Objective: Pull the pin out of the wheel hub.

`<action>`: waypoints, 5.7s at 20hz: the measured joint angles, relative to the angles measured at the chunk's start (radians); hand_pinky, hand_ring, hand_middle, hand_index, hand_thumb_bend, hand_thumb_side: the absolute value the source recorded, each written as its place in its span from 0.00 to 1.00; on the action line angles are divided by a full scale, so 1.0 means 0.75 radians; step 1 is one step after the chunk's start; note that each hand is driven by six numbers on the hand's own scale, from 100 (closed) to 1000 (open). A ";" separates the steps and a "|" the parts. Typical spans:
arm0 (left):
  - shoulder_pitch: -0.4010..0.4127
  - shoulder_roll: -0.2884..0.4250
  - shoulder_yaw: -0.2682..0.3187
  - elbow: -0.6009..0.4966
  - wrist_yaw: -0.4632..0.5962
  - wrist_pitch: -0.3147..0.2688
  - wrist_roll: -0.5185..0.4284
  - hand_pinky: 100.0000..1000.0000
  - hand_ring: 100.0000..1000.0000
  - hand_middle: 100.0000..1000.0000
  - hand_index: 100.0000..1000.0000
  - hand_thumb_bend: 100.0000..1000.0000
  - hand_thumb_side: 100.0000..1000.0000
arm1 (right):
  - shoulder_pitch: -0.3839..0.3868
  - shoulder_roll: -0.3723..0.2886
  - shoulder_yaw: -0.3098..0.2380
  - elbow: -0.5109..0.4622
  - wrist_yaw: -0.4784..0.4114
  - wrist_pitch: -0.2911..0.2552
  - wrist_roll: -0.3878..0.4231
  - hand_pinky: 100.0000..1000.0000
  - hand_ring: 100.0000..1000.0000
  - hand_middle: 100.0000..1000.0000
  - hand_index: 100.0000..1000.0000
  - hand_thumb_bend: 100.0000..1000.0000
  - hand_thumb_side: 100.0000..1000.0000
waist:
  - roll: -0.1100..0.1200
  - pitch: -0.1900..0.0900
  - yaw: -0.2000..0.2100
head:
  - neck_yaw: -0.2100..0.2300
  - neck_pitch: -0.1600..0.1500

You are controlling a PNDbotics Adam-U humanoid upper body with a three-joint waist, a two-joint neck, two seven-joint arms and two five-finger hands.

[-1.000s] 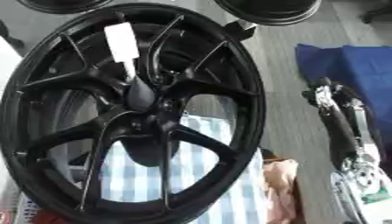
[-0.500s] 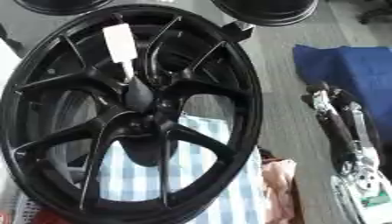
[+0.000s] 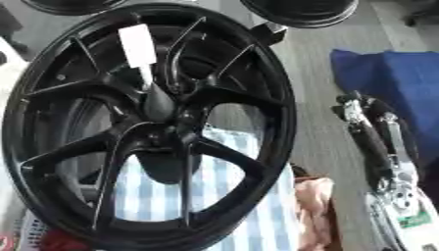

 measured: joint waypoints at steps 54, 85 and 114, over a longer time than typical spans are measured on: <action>-0.326 -0.516 -0.217 0.579 -0.393 0.105 -0.126 0.59 0.59 0.48 0.62 0.00 0.43 | -0.048 0.049 0.031 0.000 -0.001 0.059 -0.042 0.81 0.67 0.45 0.58 0.00 0.65 | -0.001 0.094 -0.043 | 0.080 -0.061; 0.129 -0.041 0.380 0.386 -0.173 0.262 0.174 0.49 0.46 0.27 0.37 0.00 0.15 | 0.003 0.035 -0.020 0.000 0.000 0.006 -0.055 0.81 0.67 0.45 0.59 0.00 0.53 | -0.042 0.034 0.052 | 0.013 -0.036; 0.945 -0.567 0.779 -0.016 0.469 -0.216 1.239 0.46 0.61 0.56 0.65 0.00 0.78 | -0.034 0.083 -0.051 0.000 -0.018 -0.031 -0.057 0.81 0.67 0.45 0.59 0.00 0.52 | -0.124 0.026 0.050 | 0.035 -0.074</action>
